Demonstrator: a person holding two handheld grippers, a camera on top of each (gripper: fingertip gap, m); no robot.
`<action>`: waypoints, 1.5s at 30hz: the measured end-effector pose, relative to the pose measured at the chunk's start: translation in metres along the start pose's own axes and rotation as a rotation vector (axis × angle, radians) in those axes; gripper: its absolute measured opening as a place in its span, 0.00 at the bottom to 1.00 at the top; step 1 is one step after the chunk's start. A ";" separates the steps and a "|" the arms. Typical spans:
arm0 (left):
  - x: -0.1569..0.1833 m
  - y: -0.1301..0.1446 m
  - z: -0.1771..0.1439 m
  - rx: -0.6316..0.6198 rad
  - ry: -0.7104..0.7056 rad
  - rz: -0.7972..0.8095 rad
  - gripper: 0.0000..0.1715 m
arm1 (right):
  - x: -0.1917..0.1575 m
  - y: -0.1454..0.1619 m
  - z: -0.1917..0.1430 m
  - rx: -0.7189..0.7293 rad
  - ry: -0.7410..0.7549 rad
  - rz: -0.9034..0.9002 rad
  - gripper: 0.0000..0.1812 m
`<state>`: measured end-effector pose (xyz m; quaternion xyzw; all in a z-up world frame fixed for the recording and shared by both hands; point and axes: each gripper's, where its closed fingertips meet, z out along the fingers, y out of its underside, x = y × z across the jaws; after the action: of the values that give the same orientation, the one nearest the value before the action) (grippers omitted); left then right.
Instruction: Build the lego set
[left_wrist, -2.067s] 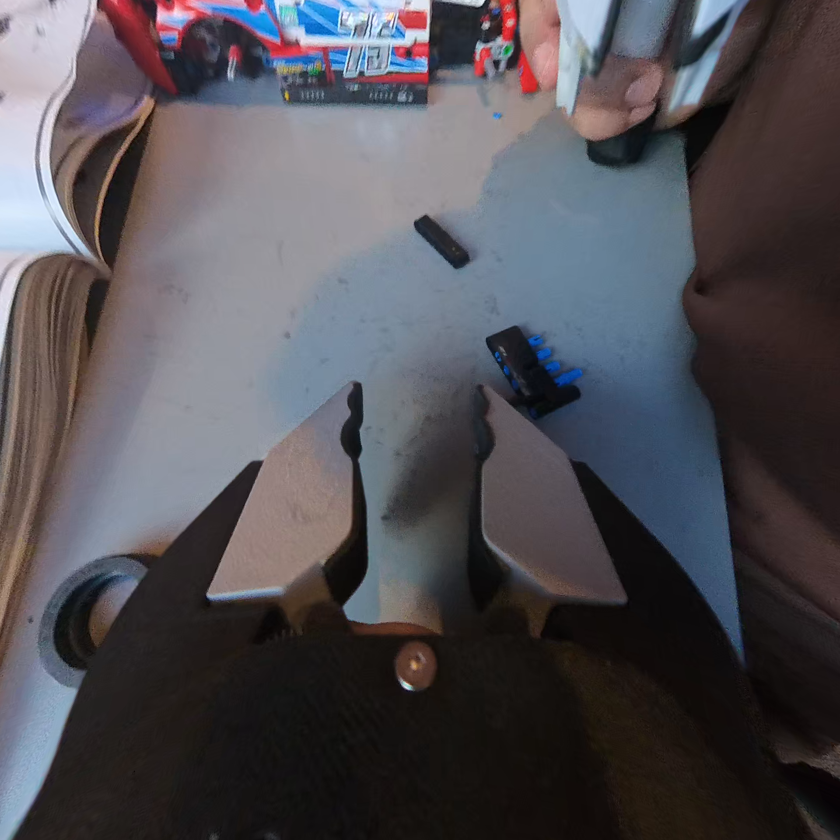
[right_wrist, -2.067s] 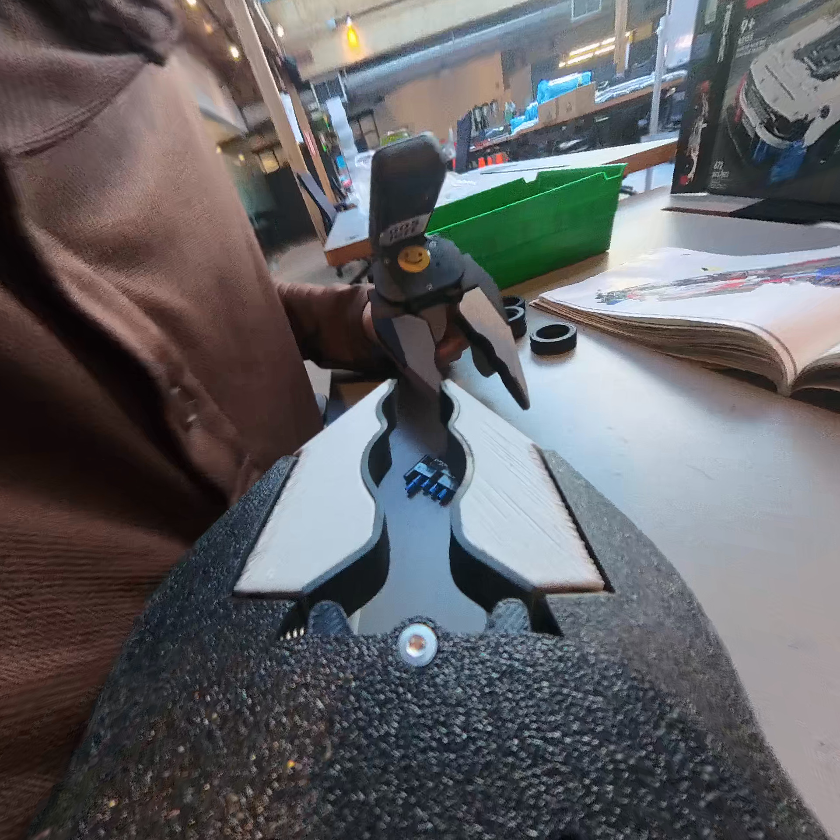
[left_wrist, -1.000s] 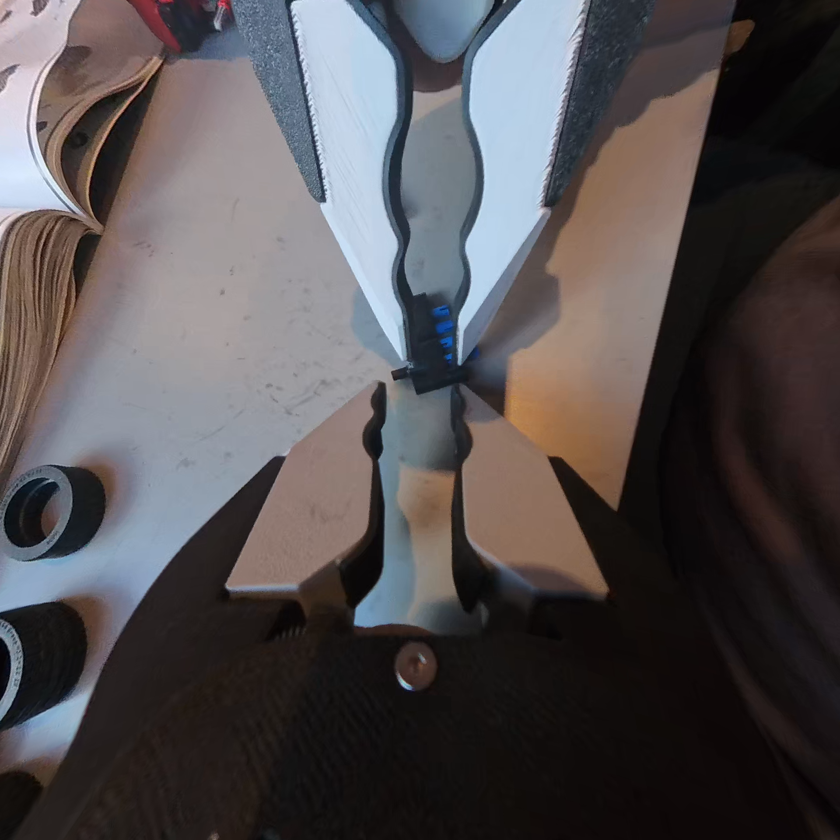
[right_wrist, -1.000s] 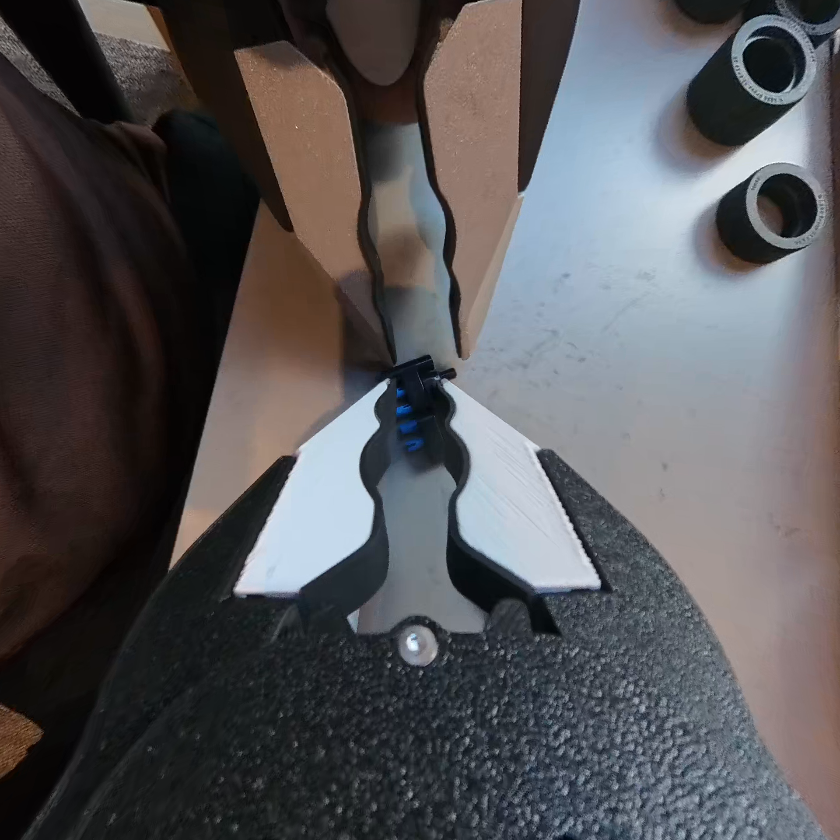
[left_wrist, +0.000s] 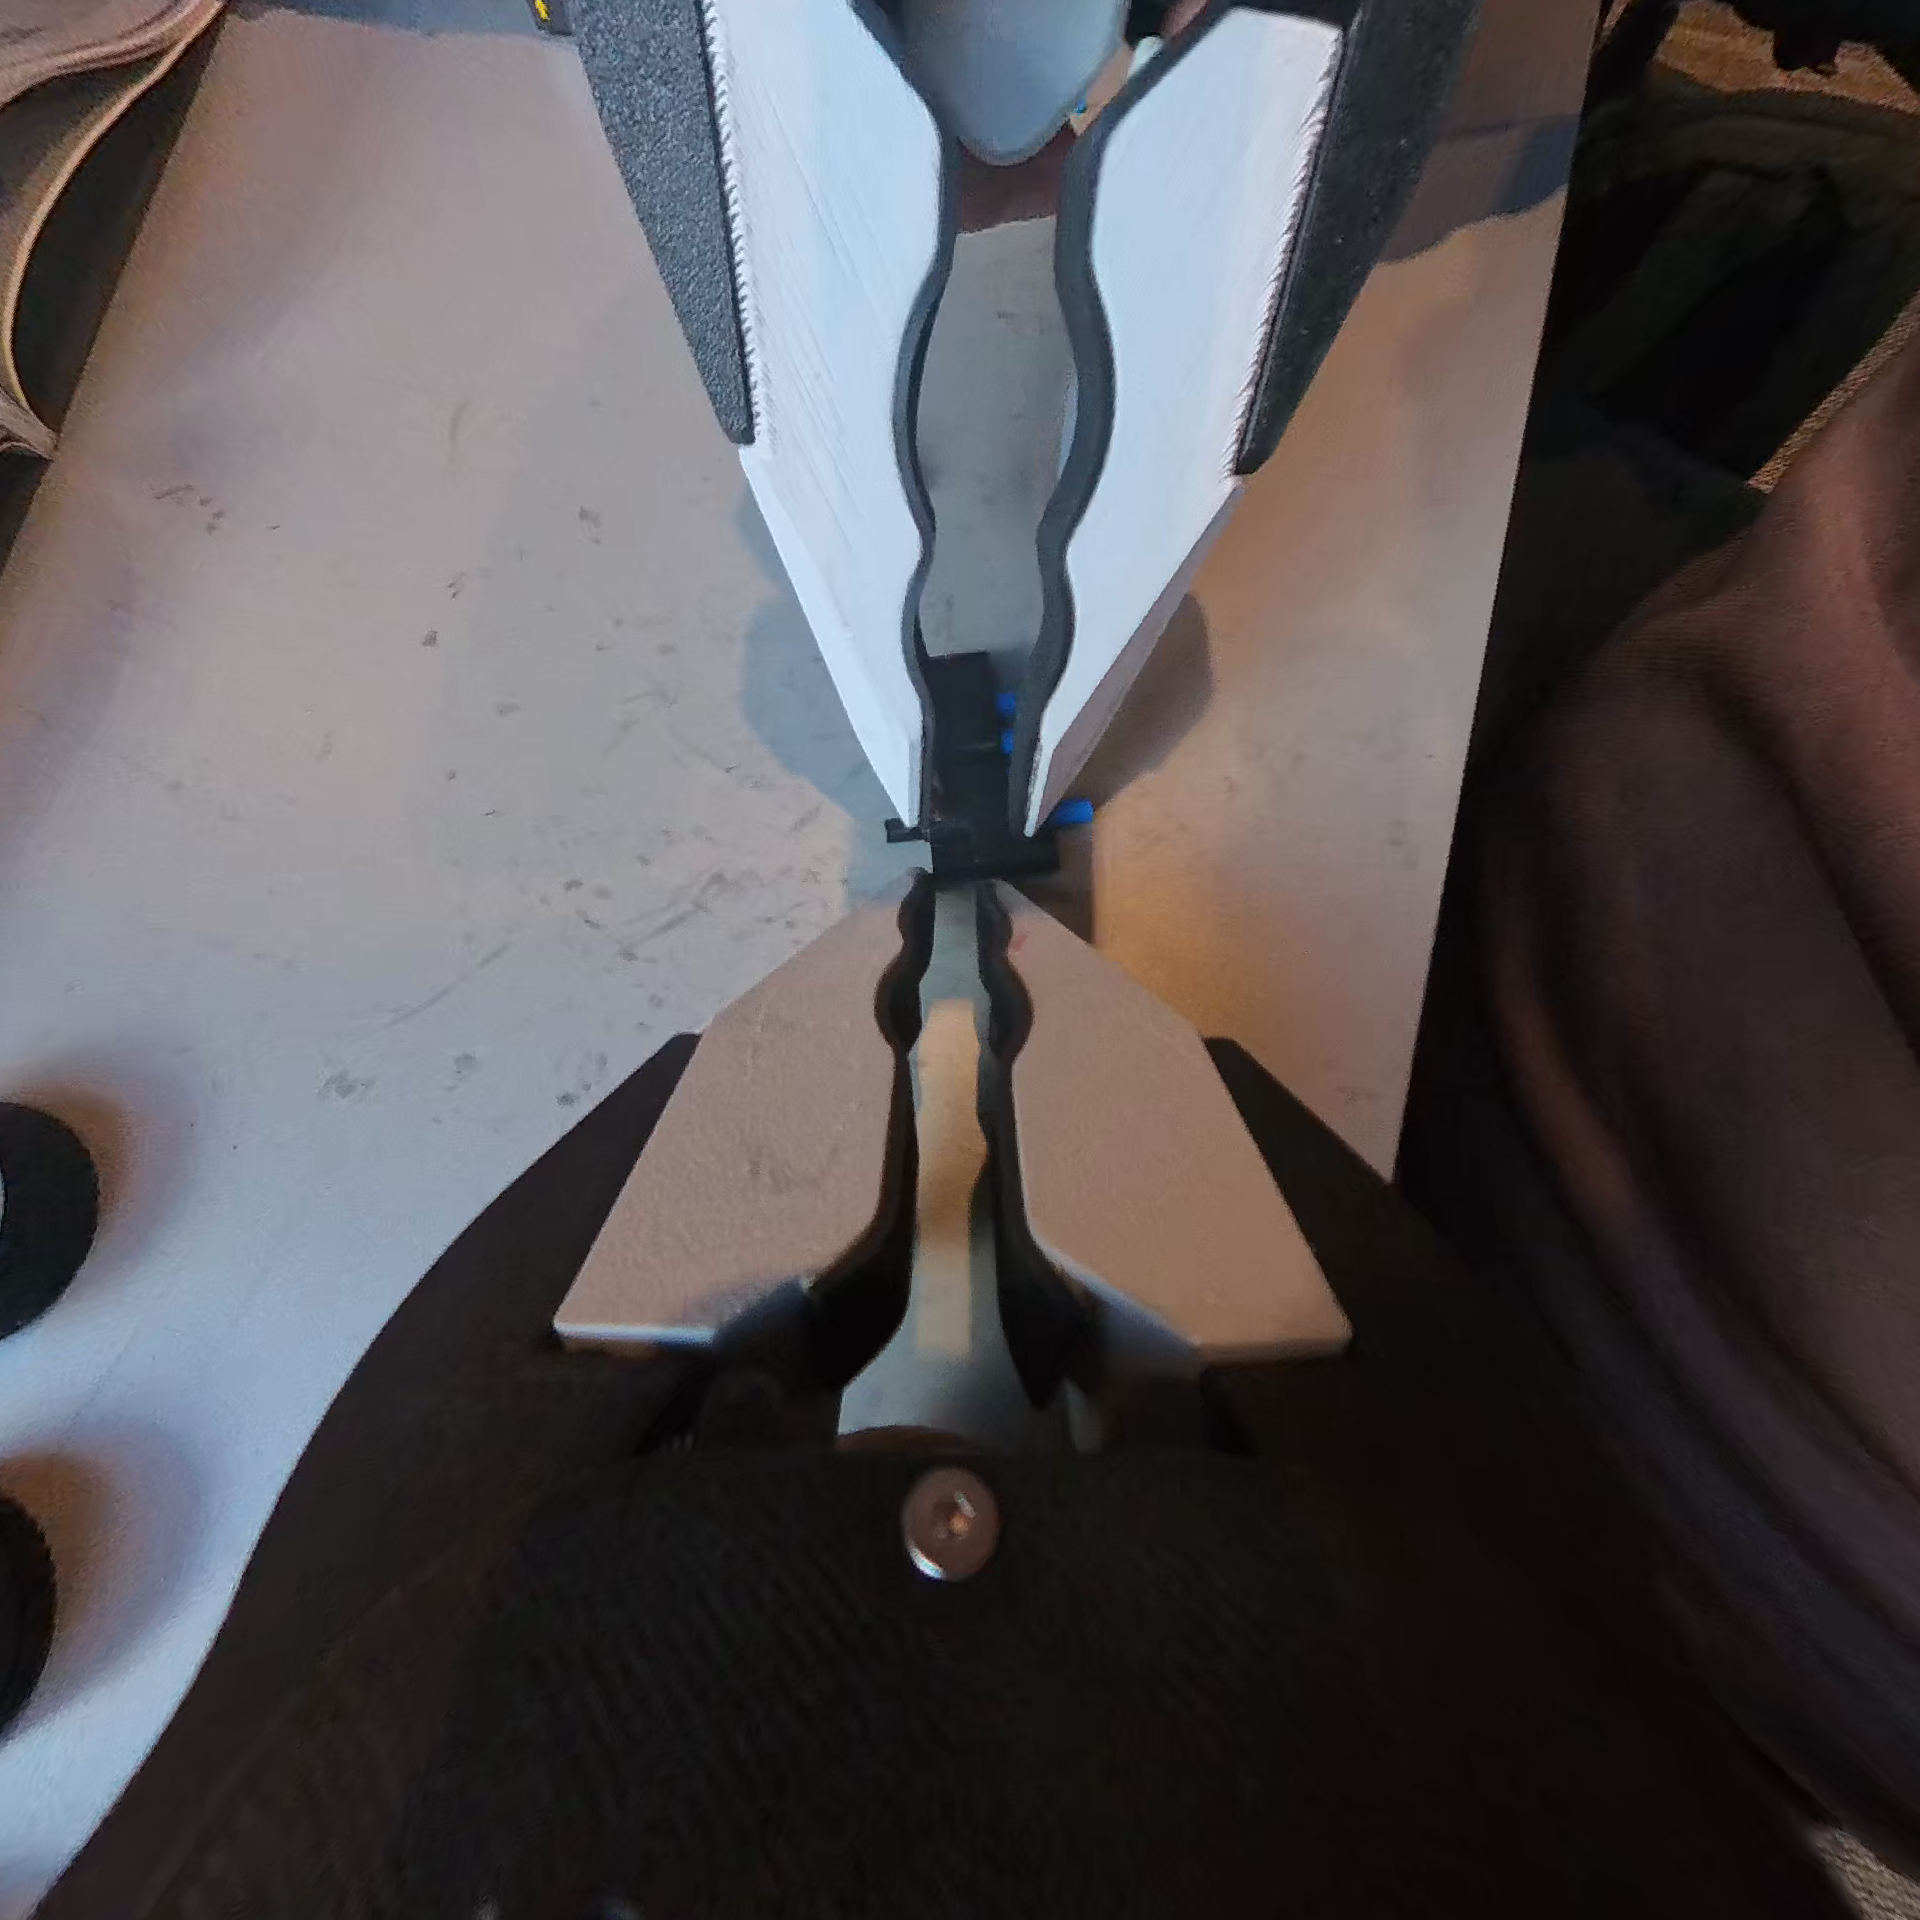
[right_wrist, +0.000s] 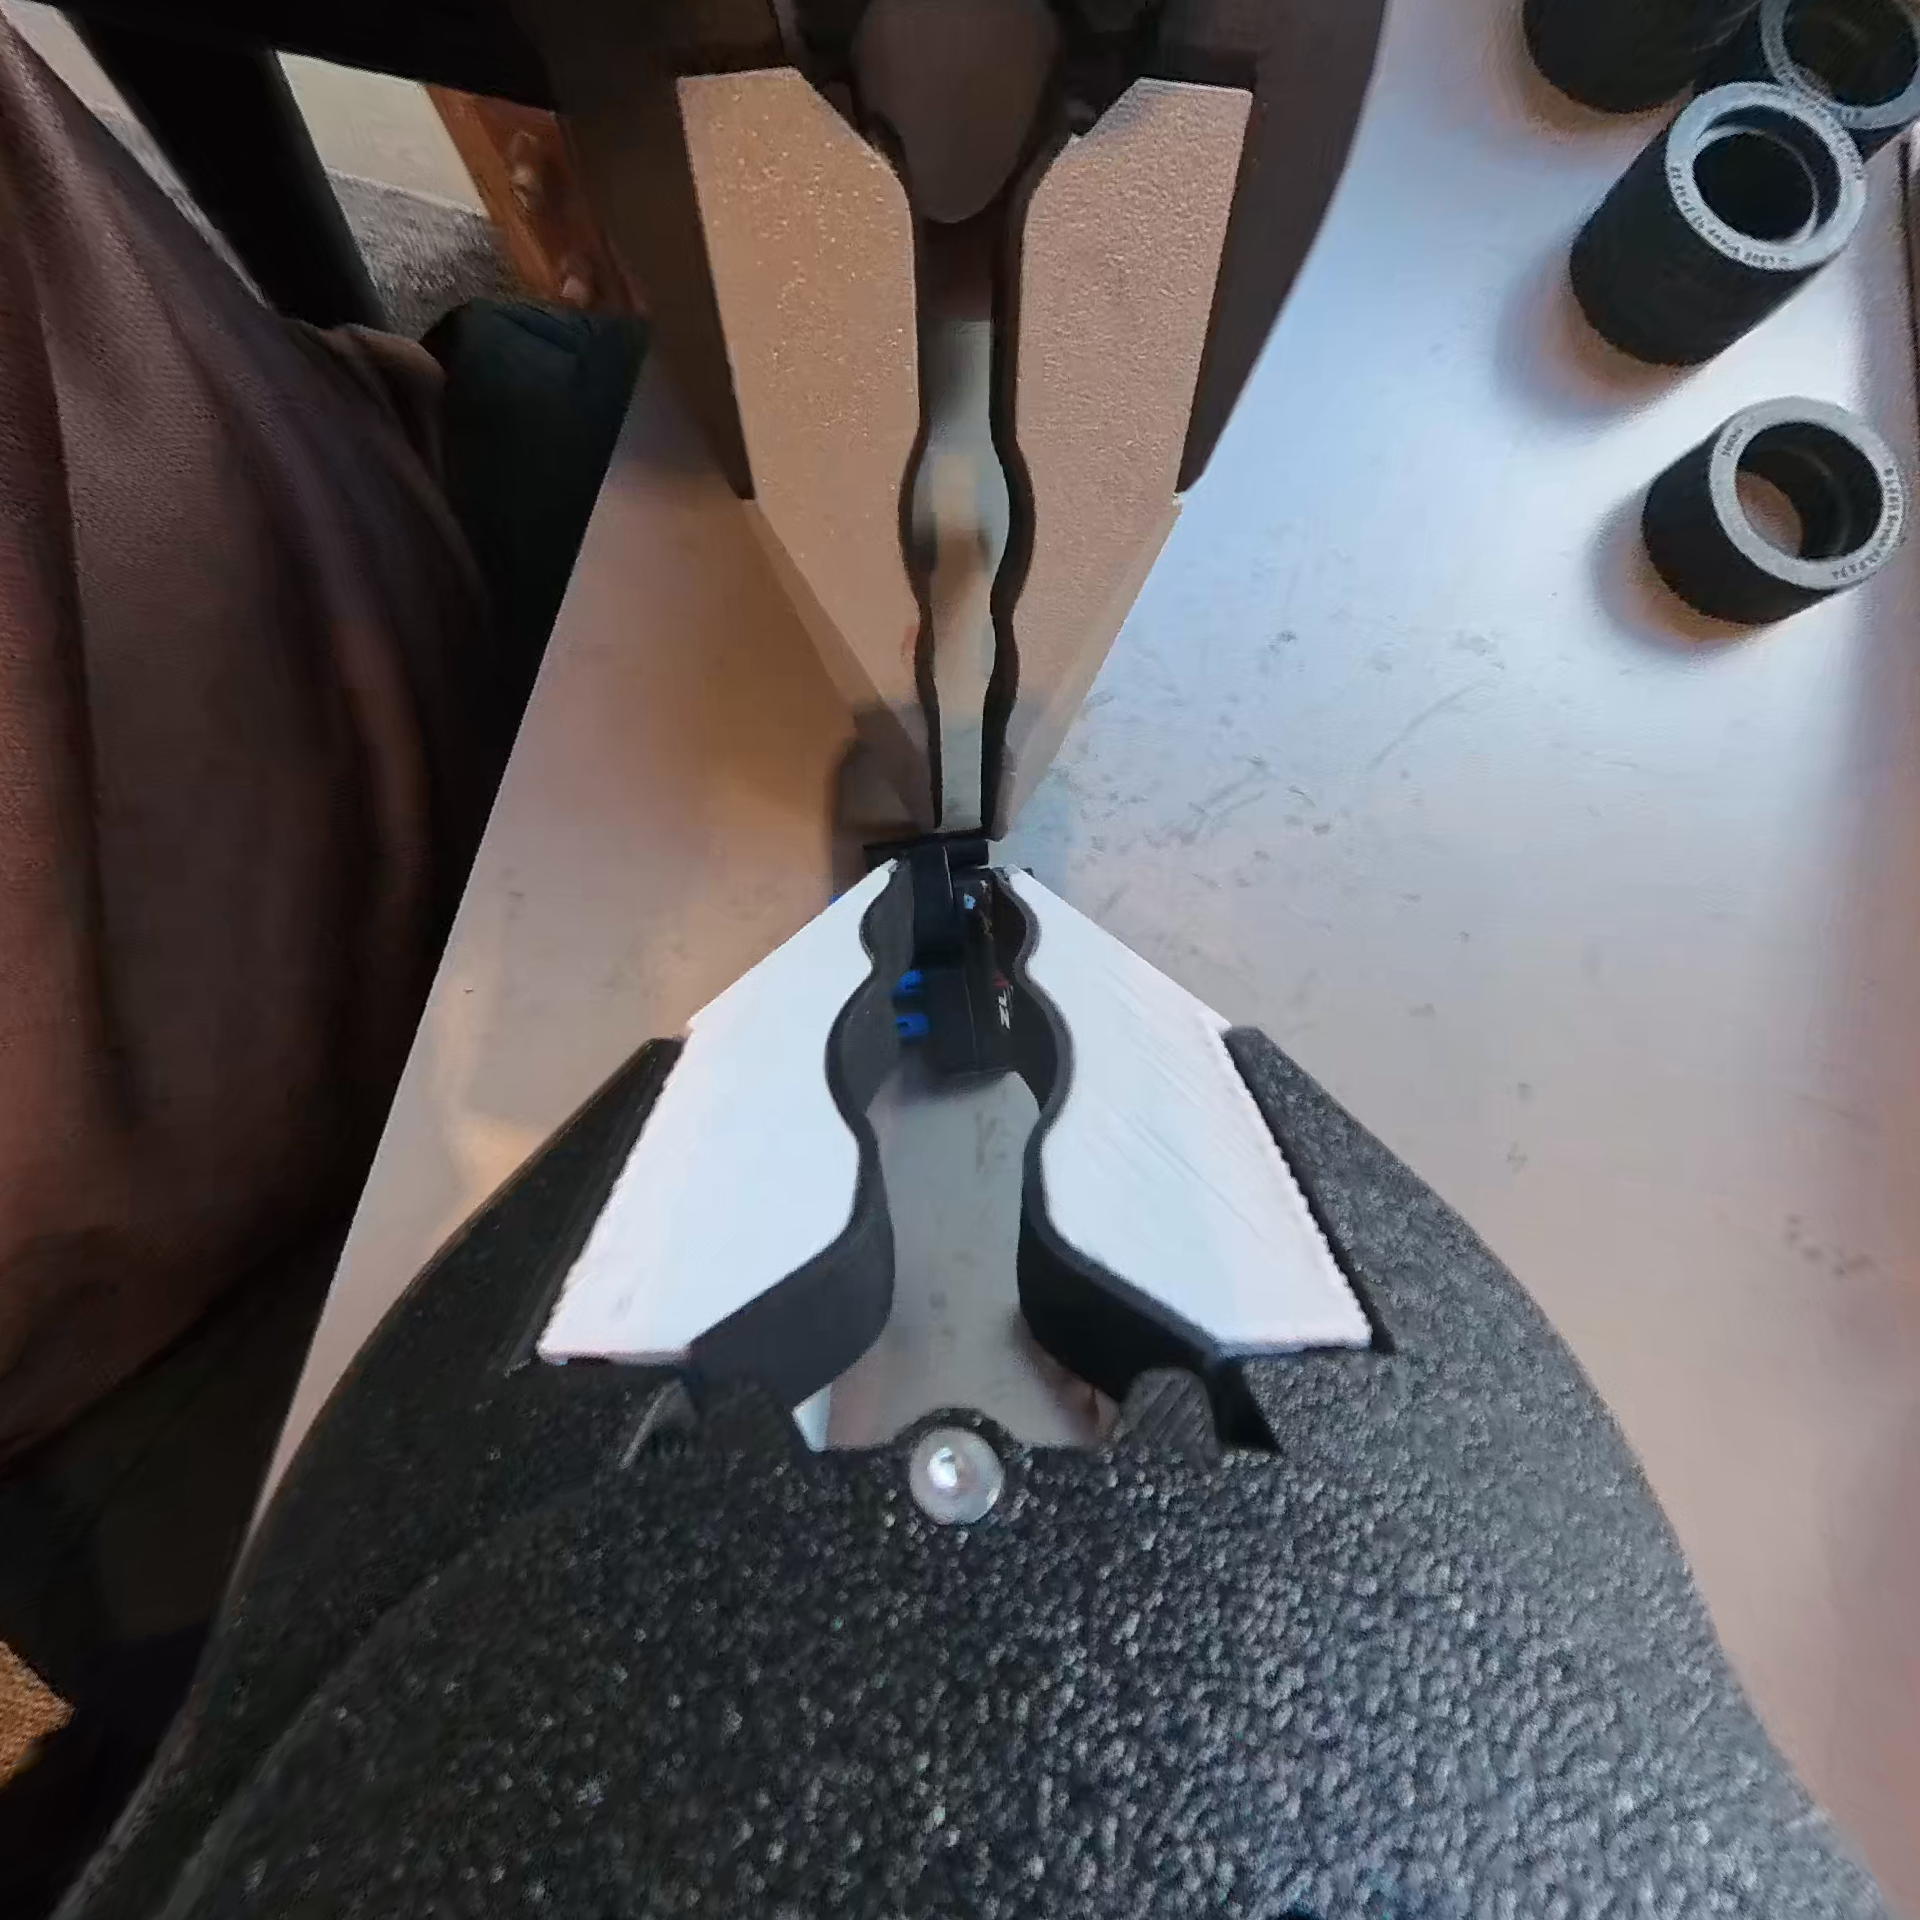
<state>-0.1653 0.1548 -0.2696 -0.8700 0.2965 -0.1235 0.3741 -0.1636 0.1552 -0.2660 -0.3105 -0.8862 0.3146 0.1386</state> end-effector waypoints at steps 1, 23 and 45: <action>-0.001 0.000 0.000 0.000 -0.006 -0.001 0.02 | 0.001 0.000 0.000 0.005 -0.006 0.033 0.09; -0.001 -0.001 0.002 -0.001 -0.022 0.027 0.00 | -0.009 0.006 -0.002 0.024 0.114 0.138 0.22; 0.011 0.002 -0.003 0.008 0.045 0.103 0.10 | -0.007 0.003 0.000 0.092 0.022 0.033 0.22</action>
<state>-0.1590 0.1448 -0.2689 -0.8491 0.3486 -0.1250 0.3767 -0.1572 0.1528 -0.2678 -0.3216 -0.8640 0.3540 0.1574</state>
